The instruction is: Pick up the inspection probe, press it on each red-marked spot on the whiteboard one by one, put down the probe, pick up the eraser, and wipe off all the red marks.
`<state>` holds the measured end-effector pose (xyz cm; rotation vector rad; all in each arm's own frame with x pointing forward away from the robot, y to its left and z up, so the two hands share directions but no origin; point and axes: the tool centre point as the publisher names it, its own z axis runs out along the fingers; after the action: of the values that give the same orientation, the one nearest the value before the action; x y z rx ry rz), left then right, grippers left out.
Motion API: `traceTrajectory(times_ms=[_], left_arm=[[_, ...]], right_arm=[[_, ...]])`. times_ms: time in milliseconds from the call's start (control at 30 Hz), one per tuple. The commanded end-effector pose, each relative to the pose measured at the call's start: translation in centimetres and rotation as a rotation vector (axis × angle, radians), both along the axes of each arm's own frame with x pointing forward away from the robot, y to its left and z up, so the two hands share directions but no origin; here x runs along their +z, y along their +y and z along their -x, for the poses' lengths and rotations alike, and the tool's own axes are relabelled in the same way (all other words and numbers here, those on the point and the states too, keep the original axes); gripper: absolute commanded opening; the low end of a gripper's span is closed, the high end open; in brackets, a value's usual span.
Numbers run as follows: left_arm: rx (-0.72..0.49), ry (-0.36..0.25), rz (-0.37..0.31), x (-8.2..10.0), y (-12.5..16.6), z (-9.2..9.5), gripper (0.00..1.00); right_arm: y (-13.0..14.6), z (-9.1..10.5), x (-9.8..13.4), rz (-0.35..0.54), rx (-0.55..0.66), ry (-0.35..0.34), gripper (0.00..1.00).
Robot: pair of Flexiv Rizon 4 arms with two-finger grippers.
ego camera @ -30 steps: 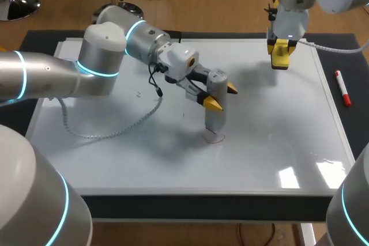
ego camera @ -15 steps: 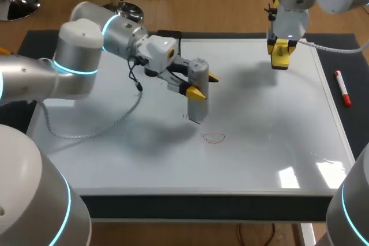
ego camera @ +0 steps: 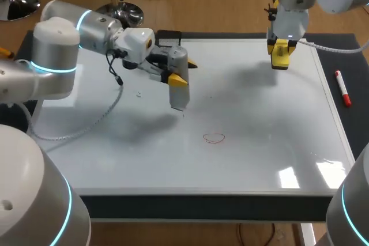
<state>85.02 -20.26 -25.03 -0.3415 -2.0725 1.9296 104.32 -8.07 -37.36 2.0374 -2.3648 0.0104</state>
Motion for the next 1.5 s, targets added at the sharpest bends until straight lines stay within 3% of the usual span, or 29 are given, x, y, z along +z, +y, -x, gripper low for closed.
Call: traceTrajectory(times_ms=[33,367,667,1067,1500], left_arm=[[0.006,0.011,-0.003,0.2,1.0,-1.4,0.00],[0.071,0.064,-0.013,-0.5,3.7,-5.9,0.00],[0.080,0.044,-0.029,-0.2,5.8,-9.0,0.00],[0.121,0.006,-0.009,-0.1,7.7,-10.8,0.00],[0.132,-0.013,0.001,-0.2,7.7,-11.2,0.00]], right_arm=[[-0.1,0.0,0.1,0.002,0.003,-0.001,0.00],[-0.1,0.0,0.1,0.002,0.003,-0.001,0.00],[-0.1,0.0,0.1,0.002,0.003,-0.001,0.00],[-0.1,0.0,0.1,0.002,0.003,-0.001,0.00],[-0.1,0.0,0.1,0.002,0.003,-0.001,0.00]])
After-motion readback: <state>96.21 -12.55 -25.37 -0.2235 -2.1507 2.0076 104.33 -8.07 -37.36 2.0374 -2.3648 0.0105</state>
